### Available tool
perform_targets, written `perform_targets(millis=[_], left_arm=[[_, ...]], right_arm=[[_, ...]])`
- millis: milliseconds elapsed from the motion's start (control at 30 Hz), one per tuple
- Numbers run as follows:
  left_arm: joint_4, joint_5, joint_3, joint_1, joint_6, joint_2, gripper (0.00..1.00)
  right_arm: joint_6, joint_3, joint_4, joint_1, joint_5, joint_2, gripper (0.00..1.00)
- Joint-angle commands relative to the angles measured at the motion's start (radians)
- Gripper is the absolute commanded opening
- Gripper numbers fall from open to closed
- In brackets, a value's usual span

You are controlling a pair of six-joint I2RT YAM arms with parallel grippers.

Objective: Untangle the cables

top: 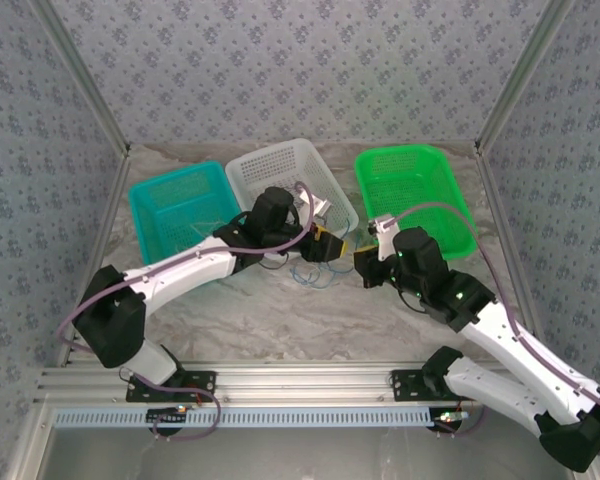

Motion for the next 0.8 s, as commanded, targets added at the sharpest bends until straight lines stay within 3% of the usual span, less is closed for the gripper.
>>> perform_targets(millis=[0,100,167,300,467,767], left_arm=[[0.062,0.044,0.036,0.003,-0.004,0.009,0.41],[0.093,-0.023,0.024,0.003,-0.036,0.002,0.14],[0.140,-0.135,-0.014,0.004,-0.095,-0.019,0.01],[0.328,-0.302,-0.136,0.009,-0.242,-0.078,0.00],[0.577,-0.494,-0.283,0.005,-0.424,-0.134,0.00],[0.661,-0.712,-0.298,-0.066,-0.462,-0.149,0.00]], right_arm=[[-0.031,0.025,0.038,-0.009,-0.038,-0.017,0.12],[-0.031,0.019,0.043,-0.014,-0.023,-0.022,0.12],[-0.012,0.006,0.050,-0.026,0.013,-0.036,0.12],[0.085,-0.035,0.078,-0.056,0.127,-0.079,0.12],[0.314,-0.162,0.187,-0.080,0.264,-0.153,0.11],[0.775,-0.444,0.513,-0.068,0.372,-0.215,0.11]])
